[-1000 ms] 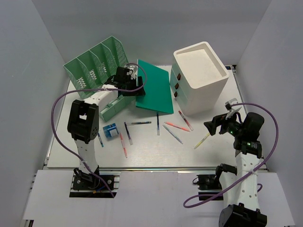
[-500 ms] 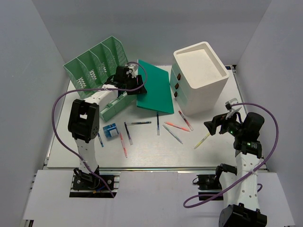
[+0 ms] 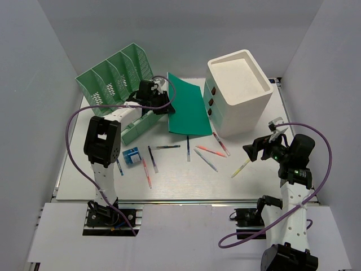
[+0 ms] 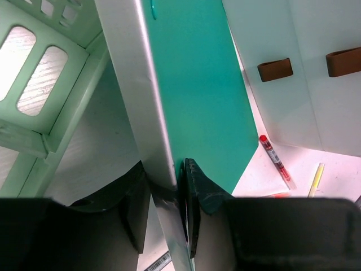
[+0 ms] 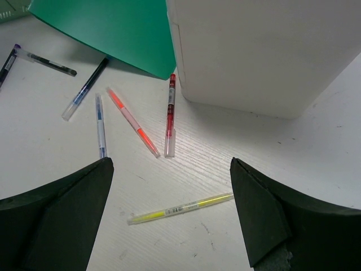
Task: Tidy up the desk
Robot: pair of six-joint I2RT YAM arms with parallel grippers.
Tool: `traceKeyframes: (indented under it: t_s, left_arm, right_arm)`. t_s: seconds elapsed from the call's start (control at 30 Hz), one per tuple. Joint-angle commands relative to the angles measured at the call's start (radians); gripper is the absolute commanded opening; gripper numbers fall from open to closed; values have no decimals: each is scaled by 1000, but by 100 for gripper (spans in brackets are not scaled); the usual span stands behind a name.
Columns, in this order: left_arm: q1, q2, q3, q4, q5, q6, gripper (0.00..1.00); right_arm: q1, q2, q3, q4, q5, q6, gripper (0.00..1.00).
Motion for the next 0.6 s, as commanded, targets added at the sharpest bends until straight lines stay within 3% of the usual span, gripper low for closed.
traceKeyframes:
  t_s: [0.0, 0.1, 0.4, 0.57]
  left_arm:
    - [-5, -3, 42, 37, 37, -7, 38]
    - [-5, 2, 41, 52, 55, -20, 32]
    - [-5, -29, 33, 81, 69, -47, 0]
    - [-5, -101, 12, 89, 43, -37, 0]
  right_arm:
    - [8, -4, 2, 31, -23, 6, 89]
    - [6, -4, 2, 33, -26, 6, 89]
    - [6, -4, 5, 27, -46, 8, 89]
    - [6, 2, 7, 22, -53, 8, 89]
